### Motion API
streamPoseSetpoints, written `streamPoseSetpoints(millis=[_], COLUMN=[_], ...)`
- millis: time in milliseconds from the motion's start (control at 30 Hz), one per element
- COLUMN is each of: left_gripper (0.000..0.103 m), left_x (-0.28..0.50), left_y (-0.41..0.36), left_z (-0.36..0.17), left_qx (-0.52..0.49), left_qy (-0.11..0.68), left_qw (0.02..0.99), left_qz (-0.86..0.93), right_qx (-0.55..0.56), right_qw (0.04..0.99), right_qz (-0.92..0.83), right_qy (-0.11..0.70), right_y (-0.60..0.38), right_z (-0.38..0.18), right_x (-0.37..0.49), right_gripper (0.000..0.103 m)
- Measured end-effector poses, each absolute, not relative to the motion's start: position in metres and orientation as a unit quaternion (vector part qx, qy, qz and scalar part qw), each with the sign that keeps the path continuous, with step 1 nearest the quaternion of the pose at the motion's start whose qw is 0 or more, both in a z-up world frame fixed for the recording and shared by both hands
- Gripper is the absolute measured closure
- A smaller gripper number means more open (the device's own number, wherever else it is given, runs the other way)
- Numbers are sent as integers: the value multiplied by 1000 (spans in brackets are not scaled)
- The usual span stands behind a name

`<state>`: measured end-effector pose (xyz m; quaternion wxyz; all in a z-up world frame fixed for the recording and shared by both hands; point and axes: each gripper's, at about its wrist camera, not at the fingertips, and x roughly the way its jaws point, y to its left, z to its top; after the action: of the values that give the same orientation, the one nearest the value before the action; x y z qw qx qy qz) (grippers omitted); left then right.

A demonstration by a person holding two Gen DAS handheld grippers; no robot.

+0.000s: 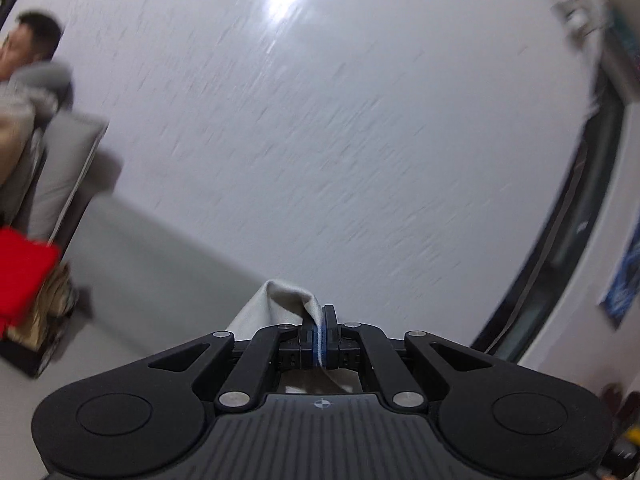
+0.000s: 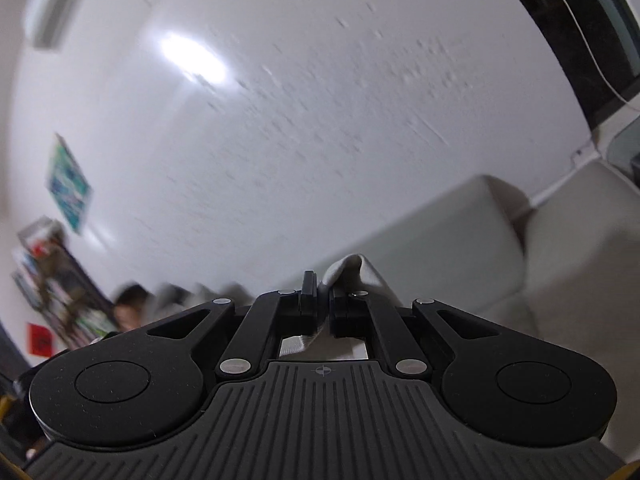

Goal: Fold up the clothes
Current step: 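Lift the T-shirt high with both grippers and shake it out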

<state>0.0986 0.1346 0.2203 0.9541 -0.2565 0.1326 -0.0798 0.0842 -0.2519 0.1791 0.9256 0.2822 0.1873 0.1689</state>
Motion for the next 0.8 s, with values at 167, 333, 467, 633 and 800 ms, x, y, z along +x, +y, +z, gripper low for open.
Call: streamPoseSetpoints(millis=[167, 333, 467, 633, 800], left_gripper=[103, 103, 103, 103, 103], left_x=[134, 100, 103, 110, 93], left_y=[136, 119, 114, 125, 146], left_z=[252, 272, 201, 50, -72], left_qx=[-256, -214, -213, -254, -309], left_qy=[73, -20, 31, 190, 332], left_qw=[959, 969, 972, 948, 891], left_qz=[-98, -122, -94, -36, 20], right_qx=[232, 193, 188, 220, 261], right_qw=[952, 970, 971, 946, 886], right_qz=[134, 142, 136, 111, 67], right_qy=[145, 26, 50, 211, 378], right_y=[-240, -250, -256, -256, -254], right_z=[219, 274, 233, 90, -55], right_x=[145, 101, 85, 118, 114], right_gripper=[99, 99, 99, 99, 99])
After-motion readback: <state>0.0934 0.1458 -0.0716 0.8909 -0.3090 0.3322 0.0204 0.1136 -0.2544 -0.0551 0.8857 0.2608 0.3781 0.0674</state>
